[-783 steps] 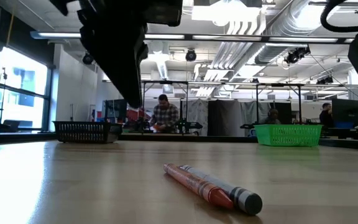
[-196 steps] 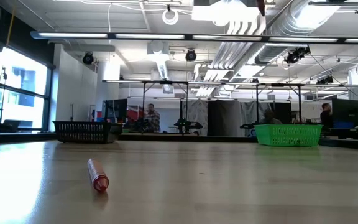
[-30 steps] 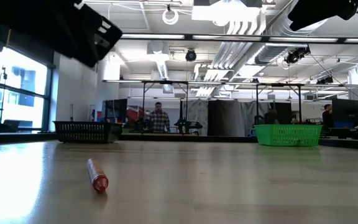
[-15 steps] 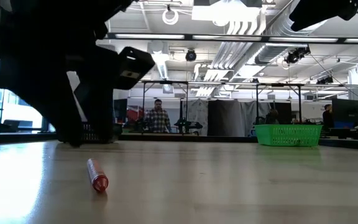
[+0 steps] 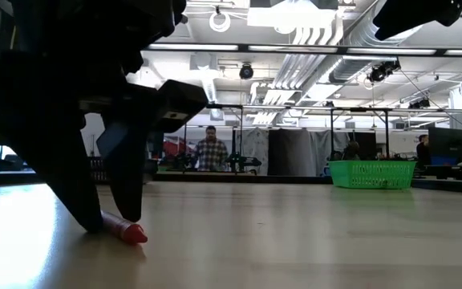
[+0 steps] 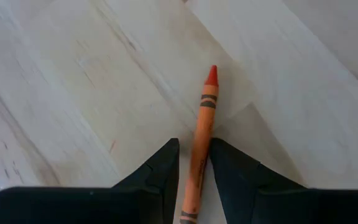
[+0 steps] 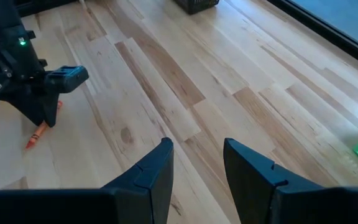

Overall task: Sort crayons
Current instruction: Put the orange crayon into the black bin

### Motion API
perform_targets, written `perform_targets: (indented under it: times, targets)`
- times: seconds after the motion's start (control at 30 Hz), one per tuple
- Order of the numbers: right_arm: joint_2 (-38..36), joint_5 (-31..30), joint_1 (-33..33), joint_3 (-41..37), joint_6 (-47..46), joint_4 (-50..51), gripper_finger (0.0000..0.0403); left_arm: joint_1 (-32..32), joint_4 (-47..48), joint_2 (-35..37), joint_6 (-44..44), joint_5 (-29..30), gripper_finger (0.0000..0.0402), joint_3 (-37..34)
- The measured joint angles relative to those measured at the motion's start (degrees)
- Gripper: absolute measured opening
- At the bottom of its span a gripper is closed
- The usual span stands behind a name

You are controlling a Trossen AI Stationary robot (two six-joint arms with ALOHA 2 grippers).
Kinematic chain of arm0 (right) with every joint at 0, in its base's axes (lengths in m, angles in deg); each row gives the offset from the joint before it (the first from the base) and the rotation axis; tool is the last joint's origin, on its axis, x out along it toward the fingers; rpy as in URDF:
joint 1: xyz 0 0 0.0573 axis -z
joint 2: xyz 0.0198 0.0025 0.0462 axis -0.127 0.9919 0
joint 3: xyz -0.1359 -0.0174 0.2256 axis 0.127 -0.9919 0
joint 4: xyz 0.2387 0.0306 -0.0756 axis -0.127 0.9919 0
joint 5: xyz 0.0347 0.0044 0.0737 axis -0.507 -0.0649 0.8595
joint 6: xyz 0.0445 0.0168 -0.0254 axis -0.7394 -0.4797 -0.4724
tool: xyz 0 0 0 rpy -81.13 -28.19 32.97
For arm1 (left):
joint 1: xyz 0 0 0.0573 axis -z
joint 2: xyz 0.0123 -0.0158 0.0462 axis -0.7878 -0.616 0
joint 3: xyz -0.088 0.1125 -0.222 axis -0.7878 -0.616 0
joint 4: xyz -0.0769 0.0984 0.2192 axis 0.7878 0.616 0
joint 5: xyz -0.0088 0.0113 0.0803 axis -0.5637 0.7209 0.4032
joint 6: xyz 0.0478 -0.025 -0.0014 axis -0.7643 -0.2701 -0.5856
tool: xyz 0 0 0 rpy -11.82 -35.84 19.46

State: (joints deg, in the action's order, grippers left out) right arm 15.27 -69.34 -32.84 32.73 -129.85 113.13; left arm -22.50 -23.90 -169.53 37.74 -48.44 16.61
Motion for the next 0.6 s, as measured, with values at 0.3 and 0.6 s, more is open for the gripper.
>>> perform_targets:
  times: [0.3,0.6]
  targets:
    - [0.00,0.00,-0.02,0.00,0.00,0.00,0.0134,-1.59,0.27,-0.19,3.56,-0.55,0.0036,-0.04]
    - [0.00,-0.02,-0.01,0.00,0.00,0.00,0.0134,-3.32,1.29,-0.39,10.54,-3.49,0.0003,1.04]
